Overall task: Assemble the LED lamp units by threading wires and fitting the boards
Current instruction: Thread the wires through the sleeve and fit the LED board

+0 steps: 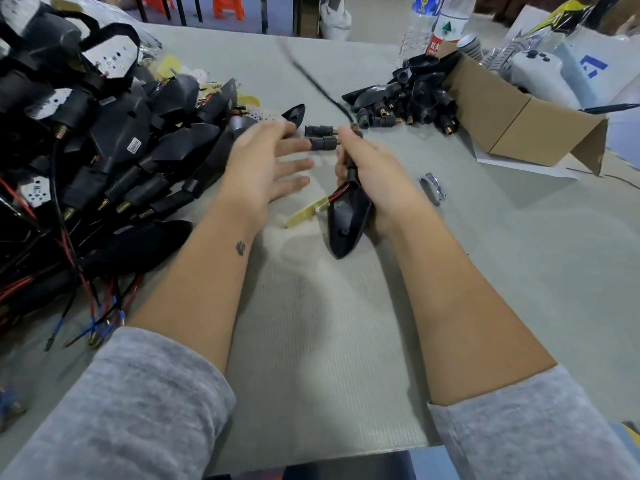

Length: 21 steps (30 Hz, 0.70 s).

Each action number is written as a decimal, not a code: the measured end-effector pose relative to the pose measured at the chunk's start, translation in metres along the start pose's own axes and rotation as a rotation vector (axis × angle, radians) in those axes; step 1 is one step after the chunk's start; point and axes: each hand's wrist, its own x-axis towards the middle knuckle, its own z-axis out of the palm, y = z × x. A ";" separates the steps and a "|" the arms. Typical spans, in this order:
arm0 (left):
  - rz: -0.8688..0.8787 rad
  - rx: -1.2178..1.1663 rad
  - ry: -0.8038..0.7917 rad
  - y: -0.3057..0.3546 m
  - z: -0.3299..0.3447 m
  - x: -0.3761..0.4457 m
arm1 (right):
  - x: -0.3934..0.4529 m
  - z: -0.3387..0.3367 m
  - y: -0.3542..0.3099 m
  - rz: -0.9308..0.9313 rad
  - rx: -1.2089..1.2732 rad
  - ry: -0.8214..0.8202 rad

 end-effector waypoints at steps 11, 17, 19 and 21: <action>0.076 0.504 -0.147 -0.007 0.001 -0.006 | 0.004 -0.004 0.002 -0.007 0.219 0.344; 0.093 0.180 -0.042 -0.009 0.001 -0.003 | 0.008 -0.004 0.004 -0.049 0.209 0.365; 0.104 0.031 -0.017 -0.007 0.001 -0.004 | 0.009 -0.006 0.005 -0.041 0.229 0.345; 0.121 -0.058 0.010 -0.007 0.002 -0.005 | 0.009 -0.006 0.005 -0.037 0.270 0.311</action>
